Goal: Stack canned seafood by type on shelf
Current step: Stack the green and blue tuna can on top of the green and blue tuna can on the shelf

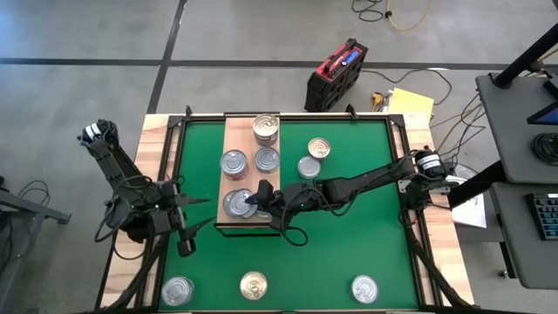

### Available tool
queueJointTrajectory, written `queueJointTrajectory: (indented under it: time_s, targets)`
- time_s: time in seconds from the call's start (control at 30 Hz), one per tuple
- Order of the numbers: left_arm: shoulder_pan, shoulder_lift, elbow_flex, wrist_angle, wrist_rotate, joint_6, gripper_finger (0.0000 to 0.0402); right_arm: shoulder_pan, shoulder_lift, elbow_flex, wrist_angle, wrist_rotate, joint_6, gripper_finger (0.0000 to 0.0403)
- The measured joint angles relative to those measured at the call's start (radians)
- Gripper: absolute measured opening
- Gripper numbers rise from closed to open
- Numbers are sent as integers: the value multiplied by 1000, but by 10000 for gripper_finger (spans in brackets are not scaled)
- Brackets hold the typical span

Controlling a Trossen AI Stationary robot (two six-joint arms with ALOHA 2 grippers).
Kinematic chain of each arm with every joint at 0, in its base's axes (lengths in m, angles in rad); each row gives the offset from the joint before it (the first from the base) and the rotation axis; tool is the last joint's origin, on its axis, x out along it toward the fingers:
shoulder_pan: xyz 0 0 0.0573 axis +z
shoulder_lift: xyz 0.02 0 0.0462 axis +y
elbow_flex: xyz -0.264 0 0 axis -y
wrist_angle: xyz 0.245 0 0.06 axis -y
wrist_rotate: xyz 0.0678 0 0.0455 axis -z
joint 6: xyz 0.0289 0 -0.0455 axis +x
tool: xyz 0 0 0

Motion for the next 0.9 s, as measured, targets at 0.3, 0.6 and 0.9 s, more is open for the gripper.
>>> queueJointTrajectory:
  time_s: [0.3, 0.6, 0.9]
  targets:
    - [0, 0, 0, -5, 0, -4, 196, 0, 0, 0, 6, 1, 0, 217]
    - [0, 1, 0, -23, 0, -32, 196, -13, 0, 0, 16, 2, 0, 217]
    - [0, 39, 0, -28, -27, -81, 196, -13, 0, 0, 37, 2, -1, 200]
